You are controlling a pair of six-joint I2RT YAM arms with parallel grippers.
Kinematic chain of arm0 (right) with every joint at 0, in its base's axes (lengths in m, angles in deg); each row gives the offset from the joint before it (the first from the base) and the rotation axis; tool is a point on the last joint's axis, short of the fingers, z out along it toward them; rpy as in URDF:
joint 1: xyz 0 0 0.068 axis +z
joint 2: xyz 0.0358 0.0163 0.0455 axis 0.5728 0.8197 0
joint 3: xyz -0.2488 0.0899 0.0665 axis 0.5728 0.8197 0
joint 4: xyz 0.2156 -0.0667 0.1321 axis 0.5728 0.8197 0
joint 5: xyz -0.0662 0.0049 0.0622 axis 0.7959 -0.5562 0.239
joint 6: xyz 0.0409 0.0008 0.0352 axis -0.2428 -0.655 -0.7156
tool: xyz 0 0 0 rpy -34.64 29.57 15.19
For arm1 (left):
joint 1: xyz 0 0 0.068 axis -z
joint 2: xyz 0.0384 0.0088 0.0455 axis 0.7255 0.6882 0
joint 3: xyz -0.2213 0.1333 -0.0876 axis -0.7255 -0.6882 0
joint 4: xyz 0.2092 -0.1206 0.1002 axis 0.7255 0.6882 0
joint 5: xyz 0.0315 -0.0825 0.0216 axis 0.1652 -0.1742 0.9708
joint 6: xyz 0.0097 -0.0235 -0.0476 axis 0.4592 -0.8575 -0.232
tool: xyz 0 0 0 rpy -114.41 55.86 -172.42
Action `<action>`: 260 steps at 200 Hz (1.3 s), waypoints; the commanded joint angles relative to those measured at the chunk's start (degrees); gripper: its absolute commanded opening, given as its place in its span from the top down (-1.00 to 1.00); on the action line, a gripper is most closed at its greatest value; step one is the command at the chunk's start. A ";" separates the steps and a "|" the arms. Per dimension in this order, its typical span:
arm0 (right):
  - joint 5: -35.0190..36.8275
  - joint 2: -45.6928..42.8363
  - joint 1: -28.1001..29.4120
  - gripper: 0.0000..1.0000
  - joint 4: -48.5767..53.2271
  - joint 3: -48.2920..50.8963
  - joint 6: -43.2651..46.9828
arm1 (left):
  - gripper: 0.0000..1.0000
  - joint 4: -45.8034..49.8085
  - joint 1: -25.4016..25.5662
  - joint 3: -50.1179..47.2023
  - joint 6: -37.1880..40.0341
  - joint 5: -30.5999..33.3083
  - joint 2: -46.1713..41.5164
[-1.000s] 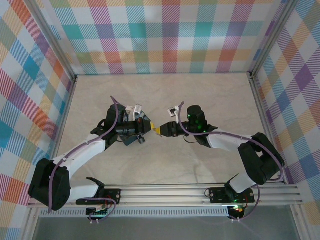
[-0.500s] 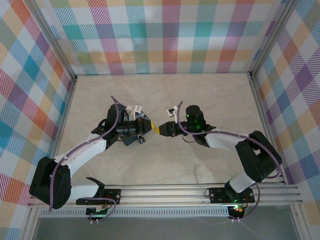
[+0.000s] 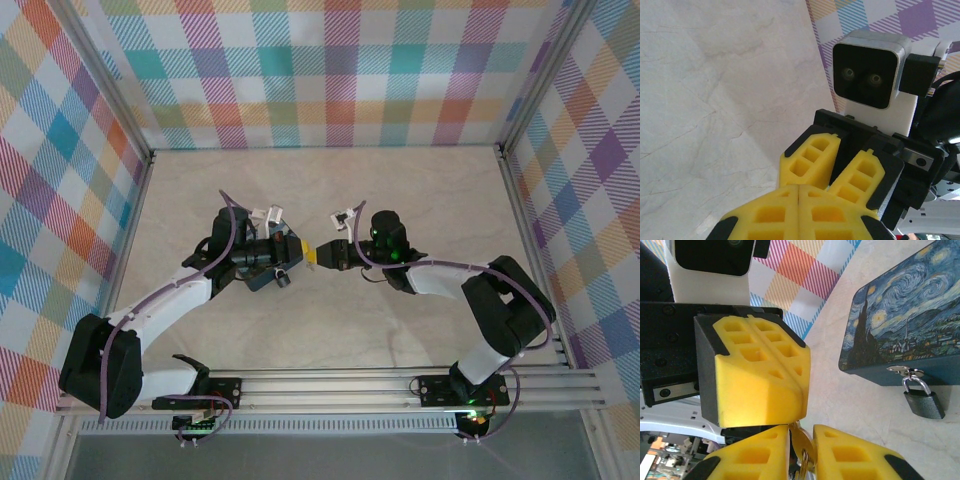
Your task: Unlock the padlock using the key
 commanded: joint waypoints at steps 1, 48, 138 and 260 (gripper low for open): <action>-2.26 0.29 0.52 0.70 -6.12 0.52 -1.27 | 1.00 -1.72 -0.70 -0.69 -0.50 -0.62 -1.20; -1.31 0.30 0.45 0.89 -6.20 1.39 -1.36 | 1.00 -1.81 -1.22 -1.16 -0.60 -0.68 -1.68; 2.17 -0.72 0.42 1.00 -3.14 3.30 0.75 | 0.10 0.07 -3.24 -2.53 -1.92 4.44 -3.32; 12.19 -4.58 -1.66 1.00 26.21 0.00 16.08 | -0.45 27.56 14.51 -5.43 -13.43 50.51 -6.92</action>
